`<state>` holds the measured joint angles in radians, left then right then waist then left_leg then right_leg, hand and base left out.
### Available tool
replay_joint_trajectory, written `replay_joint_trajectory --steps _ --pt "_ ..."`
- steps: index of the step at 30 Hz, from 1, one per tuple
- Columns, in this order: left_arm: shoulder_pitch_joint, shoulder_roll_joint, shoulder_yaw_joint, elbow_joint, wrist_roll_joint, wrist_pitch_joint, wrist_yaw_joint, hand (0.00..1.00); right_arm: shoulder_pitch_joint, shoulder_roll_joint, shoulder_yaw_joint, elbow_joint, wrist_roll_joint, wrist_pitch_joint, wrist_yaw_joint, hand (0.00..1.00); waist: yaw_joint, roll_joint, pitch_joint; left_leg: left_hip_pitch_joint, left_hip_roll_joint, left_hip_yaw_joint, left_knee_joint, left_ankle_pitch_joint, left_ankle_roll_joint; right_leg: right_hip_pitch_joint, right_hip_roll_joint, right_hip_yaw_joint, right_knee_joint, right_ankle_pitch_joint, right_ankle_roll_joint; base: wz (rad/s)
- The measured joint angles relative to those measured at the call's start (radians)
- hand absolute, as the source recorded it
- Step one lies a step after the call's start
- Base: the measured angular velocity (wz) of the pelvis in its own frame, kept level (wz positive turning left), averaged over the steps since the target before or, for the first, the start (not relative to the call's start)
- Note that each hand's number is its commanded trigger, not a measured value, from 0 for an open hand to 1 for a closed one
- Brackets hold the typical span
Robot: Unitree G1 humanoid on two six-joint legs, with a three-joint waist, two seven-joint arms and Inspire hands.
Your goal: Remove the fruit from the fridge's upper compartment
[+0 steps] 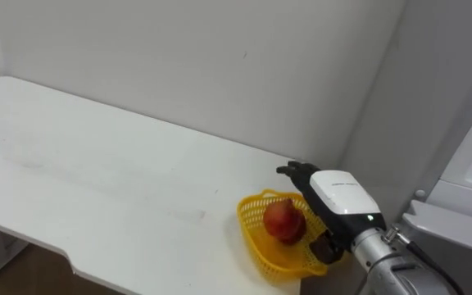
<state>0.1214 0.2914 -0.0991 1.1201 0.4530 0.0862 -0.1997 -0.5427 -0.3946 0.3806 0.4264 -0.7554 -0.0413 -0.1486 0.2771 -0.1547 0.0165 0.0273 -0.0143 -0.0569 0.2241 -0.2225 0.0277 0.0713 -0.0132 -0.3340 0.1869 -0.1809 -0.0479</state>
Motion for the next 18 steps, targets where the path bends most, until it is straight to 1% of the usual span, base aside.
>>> replay_joint_trajectory --steps 6,9,18 --pt "-0.007 0.0 0.0 0.0 0.0 0.0 -0.006 0.0 -0.003 0.0 0.0 0.0 0.0 -0.001 0.0 0.0 0.001 0.014 -0.0012 0.0 0.0 0.0 -0.001 0.0 0.0 0.0 0.0 0.0 0.0 0.0 0.0 0.0" --pt "-0.009 0.0 0.0 0.0 0.0 0.0 -0.008 0.0 -0.003 0.0 0.0 0.0 0.0 -0.001 0.0 0.0 0.001 0.018 -0.0019 0.0 0.0 0.0 -0.001 0.0 0.0 -0.001 0.0 0.0 0.0 0.0 0.0 0.0" --pt "-0.009 0.0 0.001 0.0 0.0 0.0 -0.008 0.0 -0.003 0.0 0.0 0.0 0.004 -0.001 0.0 0.0 0.001 0.016 -0.0035 0.0 0.0 0.0 -0.001 0.001 0.0 -0.001 0.0 0.002 0.0 0.0 0.0 0.0"
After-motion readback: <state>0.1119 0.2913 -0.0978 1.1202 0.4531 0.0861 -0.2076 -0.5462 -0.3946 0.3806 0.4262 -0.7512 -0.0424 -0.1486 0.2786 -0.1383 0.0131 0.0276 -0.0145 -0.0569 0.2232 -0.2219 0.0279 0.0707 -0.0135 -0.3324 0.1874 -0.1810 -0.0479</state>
